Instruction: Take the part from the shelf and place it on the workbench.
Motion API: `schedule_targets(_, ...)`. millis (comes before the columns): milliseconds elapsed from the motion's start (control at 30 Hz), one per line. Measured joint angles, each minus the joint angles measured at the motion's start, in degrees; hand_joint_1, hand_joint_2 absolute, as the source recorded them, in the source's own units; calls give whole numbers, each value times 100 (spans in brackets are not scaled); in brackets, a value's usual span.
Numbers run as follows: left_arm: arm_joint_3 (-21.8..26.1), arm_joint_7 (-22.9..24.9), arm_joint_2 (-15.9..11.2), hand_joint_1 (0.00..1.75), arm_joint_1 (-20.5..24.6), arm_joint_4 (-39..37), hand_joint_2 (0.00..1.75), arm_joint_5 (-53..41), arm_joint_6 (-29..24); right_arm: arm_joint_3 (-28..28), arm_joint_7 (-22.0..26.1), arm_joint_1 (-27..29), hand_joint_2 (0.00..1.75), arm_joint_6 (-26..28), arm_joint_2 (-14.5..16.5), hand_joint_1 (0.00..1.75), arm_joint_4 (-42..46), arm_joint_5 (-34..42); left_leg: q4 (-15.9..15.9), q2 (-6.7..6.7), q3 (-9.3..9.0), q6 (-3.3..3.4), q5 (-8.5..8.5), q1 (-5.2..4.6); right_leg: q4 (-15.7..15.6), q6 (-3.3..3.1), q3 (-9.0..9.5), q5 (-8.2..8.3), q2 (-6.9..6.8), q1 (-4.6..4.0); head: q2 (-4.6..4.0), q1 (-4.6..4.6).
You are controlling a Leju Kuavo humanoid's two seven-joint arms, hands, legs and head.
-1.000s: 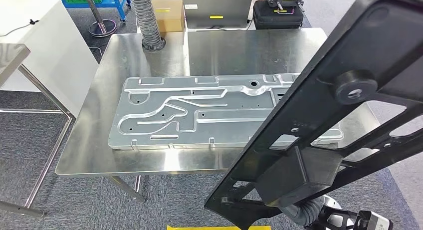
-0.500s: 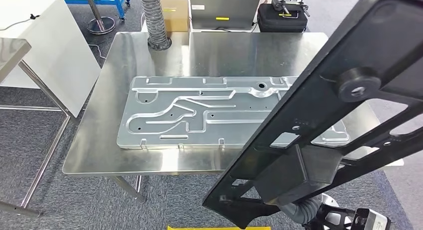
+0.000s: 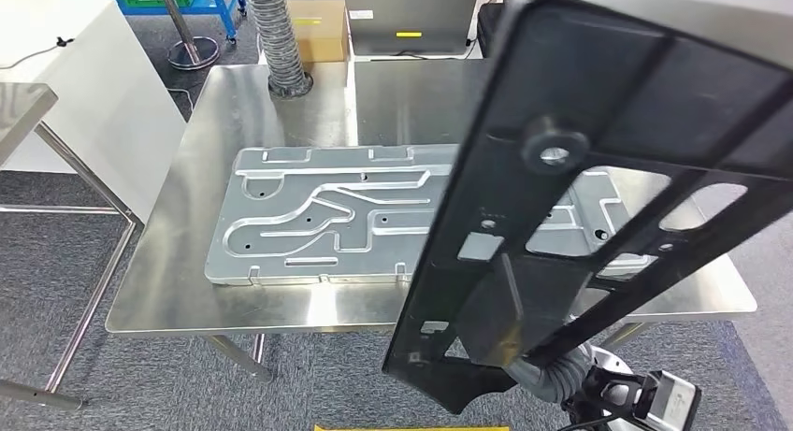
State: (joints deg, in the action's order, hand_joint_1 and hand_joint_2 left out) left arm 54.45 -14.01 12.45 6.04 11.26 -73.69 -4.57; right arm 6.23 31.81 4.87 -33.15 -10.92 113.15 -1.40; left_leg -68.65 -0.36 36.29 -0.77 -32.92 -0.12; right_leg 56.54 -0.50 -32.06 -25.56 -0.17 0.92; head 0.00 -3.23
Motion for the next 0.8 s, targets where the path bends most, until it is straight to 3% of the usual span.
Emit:
schedule_targets(33, 0, 0, -1, 0, -6, 0, 175, -5, 1, 2, -72, -37, 175, 50, 0, 175, -3, 8, -347, 0, 176, -12, -119, 9, 6, -5, -2, -4, -1, -4, 0, 0)
schedule_targets(67, 0, 0, -1, 0, -11, 0, 175, -11, 2, 3, -137, -81, 175, 110, 0, 175, -9, 21, -519, 0, 272, -16, -129, 15, 14, -8, -2, -9, 0, -6, 0, 0)
schedule_targets(100, 0, -1, -2, 0, -13, 0, 175, -19, 4, 1, -192, -138, 175, 173, 1, 175, -19, 38, -450, 1, 255, -12, -18, 19, 23, -6, 0, -15, 4, -7, 0, 0)
schedule_targets(167, 0, -2, -2, 0, -8, 0, 175, -31, 10, -28, -273, -296, 175, 279, 1, 175, -53, 96, 281, 2, -69, 20, 404, 24, 46, 14, 13, -33, 18, -7, 0, 0)
schedule_targets(233, 0, 3, -2, 0, 6, 0, 175, -42, 16, -98, -355, -502, 175, 331, 1, 175, -115, 227, 954, 3, -367, 74, 661, 15, 76, 61, 9, -52, 34, -28, 0, 0)
schedule_targets(333, 0, 28, -1, 0, 16, 0, 175, -24, 20, -247, -541, -909, 175, 297, 9, 175, -315, 561, 1114, 3, -410, 171, 700, -7, 77, 161, -13, -39, 49, -36, 0, 0)
schedule_targets(400, 0, 44, 4, 0, 26, 0, 175, -23, 20, -384, -674, -1205, 175, 231, 23, 175, -493, 817, 1152, 14, -419, 249, 741, 4, 194, 232, -62, -124, 46, -16, 0, 1)
schedule_targets(433, 0, 55, 6, 0, 34, 0, 175, -27, 20, -458, -726, -1348, 175, 194, 30, 175, -587, 926, 1172, 20, -423, 279, 761, 16, 409, 265, -158, -254, 43, -10, 0, 2)
schedule_targets(500, 0, 76, 7, 0, 41, 0, 175, -34, 21, -595, -797, -1608, 175, 143, 43, 175, -791, 1072, 1176, 28, -410, 305, 773, 18, 1152, 313, -517, -621, 37, -2, 0, 2)
schedule_targets(533, 0, 82, 7, 0, 41, 0, 175, -34, 24, -653, -818, -1723, 175, 134, 50, 175, -902, 1106, 1173, 30, -405, 307, 773, 14, 1519, 329, -706, -747, 37, 0, 0, 2)
schedule_targets(567, 0, 84, 7, 0, 39, 0, 175, -34, 28, -706, -833, -1828, 175, 152, 56, 175, -1015, 1105, 1170, 33, -403, 308, 772, 10, 1725, 335, -822, -770, 37, 0, 0, 2)
schedule_targets(600, 0, 82, 7, 0, 39, 0, 175, -34, 33, -750, -841, -1928, 175, 193, 63, 175, -1115, 1072, 1167, 34, -406, 306, 770, 8, 1712, 331, -834, -680, 37, -2, 0, 2)
schedule_targets(633, -1, 78, 7, 0, 40, 0, 175, -33, 40, -785, -842, -2027, 175, 261, 70, 175, -1202, 1001, 1165, 34, -415, 302, 765, 7, 1467, 317, -732, -493, 37, -5, 0, 2)
schedule_targets(700, -1, 60, 7, 0, 43, 0, 175, -26, 62, -837, -815, -2223, 175, 449, 100, 175, -1330, 761, 1157, 33, -433, 278, 749, -4, 651, 263, -366, -86, 35, -24, 0, 2)
schedule_targets(733, -2, 46, 7, 0, 44, 0, 175, -21, 73, -855, -799, -2311, 175, 539, 125, 175, -1385, 622, 1150, 33, -431, 258, 741, -14, 331, 228, -231, 30, 37, -42, 0, 2)
schedule_targets(800, -1, 19, 6, 0, 43, 0, 175, -9, 91, -871, -783, -2449, 175, 647, 171, 175, -1504, 377, 1141, 37, -418, 206, 728, -28, 81, 163, -145, 65, 48, -77, 0, 2)
